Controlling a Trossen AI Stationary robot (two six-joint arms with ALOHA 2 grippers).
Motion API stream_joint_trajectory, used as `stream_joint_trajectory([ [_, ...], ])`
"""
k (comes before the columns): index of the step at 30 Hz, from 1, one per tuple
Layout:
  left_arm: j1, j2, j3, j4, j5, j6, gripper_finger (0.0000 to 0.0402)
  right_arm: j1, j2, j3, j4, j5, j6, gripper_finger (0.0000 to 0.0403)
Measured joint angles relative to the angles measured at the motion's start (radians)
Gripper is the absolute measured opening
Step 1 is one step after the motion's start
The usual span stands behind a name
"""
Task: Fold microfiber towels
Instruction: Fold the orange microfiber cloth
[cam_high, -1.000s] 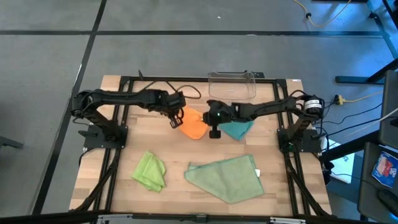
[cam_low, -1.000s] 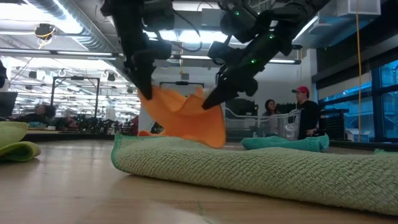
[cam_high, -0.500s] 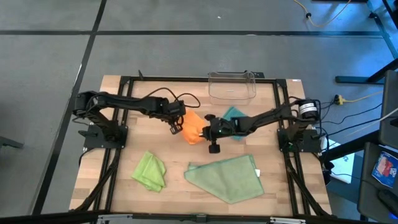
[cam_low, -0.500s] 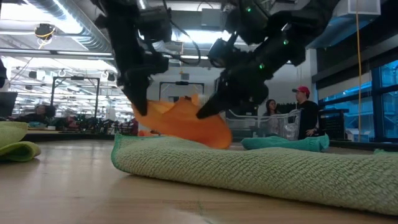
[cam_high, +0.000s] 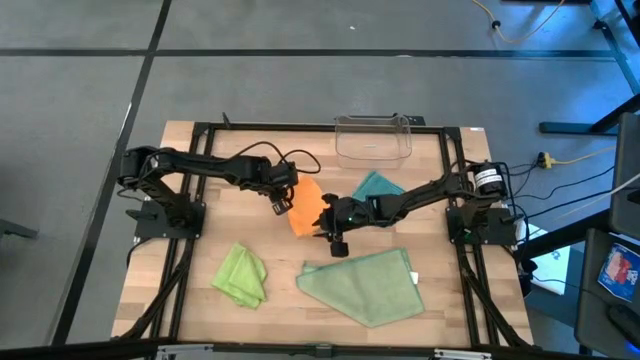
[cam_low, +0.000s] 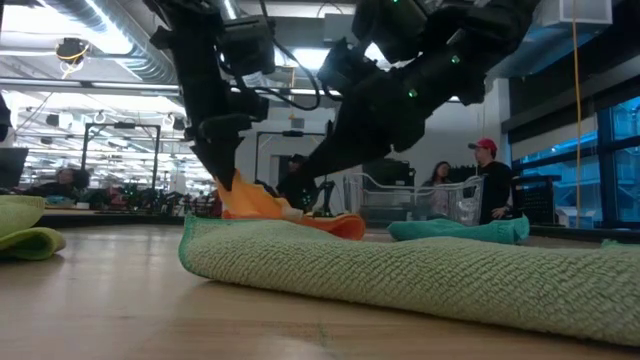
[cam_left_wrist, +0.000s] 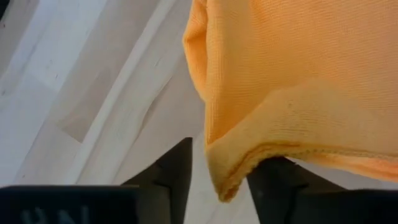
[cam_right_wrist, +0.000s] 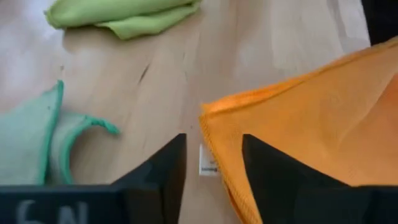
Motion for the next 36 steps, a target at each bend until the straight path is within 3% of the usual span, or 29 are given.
stream_joint_trajectory([
  [8,-0.031,-0.026,0.053,-0.19,0.026,-0.085,0.0164,-0.001,-0.113,0.001,-0.061,0.005,-0.001,0.0198],
  [18,-0.122,-0.045,0.114,-0.314,0.007,-0.179,0.0164,-0.034,-0.242,0.001,-0.276,0.188,-0.002,0.02],
  [23,-0.171,-0.045,0.114,-0.342,-0.044,-0.315,0.0164,-0.103,-0.232,0.001,-0.276,0.176,0.083,0.02],
  [28,-0.228,-0.045,0.114,-0.361,-0.058,-0.459,0.0164,-0.211,-0.16,0.002,-0.273,0.043,0.275,0.02],
  [36,-0.32,-0.045,0.114,-0.36,-0.181,-0.538,0.0164,-0.256,-0.008,0.0,-0.189,0.04,0.396,0.02],
])
